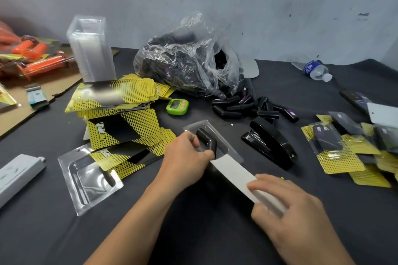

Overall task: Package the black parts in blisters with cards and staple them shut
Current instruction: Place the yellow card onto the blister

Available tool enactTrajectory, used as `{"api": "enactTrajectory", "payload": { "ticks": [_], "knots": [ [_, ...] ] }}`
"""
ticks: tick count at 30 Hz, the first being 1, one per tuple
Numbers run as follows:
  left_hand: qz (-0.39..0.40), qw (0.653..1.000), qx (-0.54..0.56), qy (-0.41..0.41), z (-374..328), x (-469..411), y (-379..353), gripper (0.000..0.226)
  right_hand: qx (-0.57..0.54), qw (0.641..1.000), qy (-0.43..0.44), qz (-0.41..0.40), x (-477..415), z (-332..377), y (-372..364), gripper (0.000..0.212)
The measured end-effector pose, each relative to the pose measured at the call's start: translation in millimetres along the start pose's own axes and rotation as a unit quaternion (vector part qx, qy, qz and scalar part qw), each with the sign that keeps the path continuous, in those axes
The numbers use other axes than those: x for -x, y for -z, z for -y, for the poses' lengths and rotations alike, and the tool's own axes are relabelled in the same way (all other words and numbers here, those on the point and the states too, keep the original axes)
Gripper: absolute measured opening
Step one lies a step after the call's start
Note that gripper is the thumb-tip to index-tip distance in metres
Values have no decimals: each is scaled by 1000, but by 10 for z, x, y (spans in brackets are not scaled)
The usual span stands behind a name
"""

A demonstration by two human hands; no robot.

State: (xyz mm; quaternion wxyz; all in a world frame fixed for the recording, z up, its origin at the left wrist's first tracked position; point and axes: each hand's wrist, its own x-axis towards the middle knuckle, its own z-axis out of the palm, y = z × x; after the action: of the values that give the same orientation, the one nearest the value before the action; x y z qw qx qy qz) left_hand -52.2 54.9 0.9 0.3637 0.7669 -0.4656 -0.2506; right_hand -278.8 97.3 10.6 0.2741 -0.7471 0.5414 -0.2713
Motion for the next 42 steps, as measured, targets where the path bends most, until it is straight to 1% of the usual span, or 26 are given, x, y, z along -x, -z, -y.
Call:
{"api": "enactTrajectory", "payload": {
  "ticks": [1,3,4,8,10,11,14,17,19,22,25,28,30,32,35,39,42],
  "knots": [
    [0,1000,9,4,3,3,2,25,17,1000,-5,10,9,14,-13,46],
    [5,999,31,13,-3,17,1,22,46,999,-13,16,-3,34,-1,30],
    [13,999,43,17,-8,23,0,22,66,998,-17,17,-13,49,19,29],
    [36,996,79,20,-12,29,4,21,180,984,13,-7,-72,109,93,57],
    [41,996,81,15,-23,28,6,21,197,980,3,-11,-97,154,121,64],
    [45,996,79,12,-31,29,4,21,203,979,-4,-8,-111,179,130,64],
    [54,996,75,5,-47,35,6,22,219,975,-25,-1,-153,259,134,55],
    [59,996,68,-2,-53,31,9,20,239,971,-31,-6,-177,305,132,52],
    [62,996,56,-10,-57,27,9,19,254,967,-31,-10,-173,312,131,44],
    [66,997,40,-13,-61,33,15,19,280,960,-22,-9,-177,283,118,40],
    [70,997,41,-2,-58,32,18,17,317,948,9,16,-199,242,101,37],
    [65,997,31,3,-54,33,9,17,322,945,43,29,-208,212,77,38],
    [47,999,11,-1,-53,44,-6,17,318,946,64,19,-219,201,49,39],
    [29,999,-18,-13,-55,53,-17,17,316,945,73,34,-242,176,16,43],
    [23,999,-35,-20,-63,68,-23,17,314,945,60,65,-293,135,-7,49],
    [11,999,-40,-32,-47,67,-35,16,287,954,51,66,-315,122,-46,46],
    [12,999,-34,-33,-40,59,-47,17,275,957,49,82,-311,107,-109,44]
  ]
}}
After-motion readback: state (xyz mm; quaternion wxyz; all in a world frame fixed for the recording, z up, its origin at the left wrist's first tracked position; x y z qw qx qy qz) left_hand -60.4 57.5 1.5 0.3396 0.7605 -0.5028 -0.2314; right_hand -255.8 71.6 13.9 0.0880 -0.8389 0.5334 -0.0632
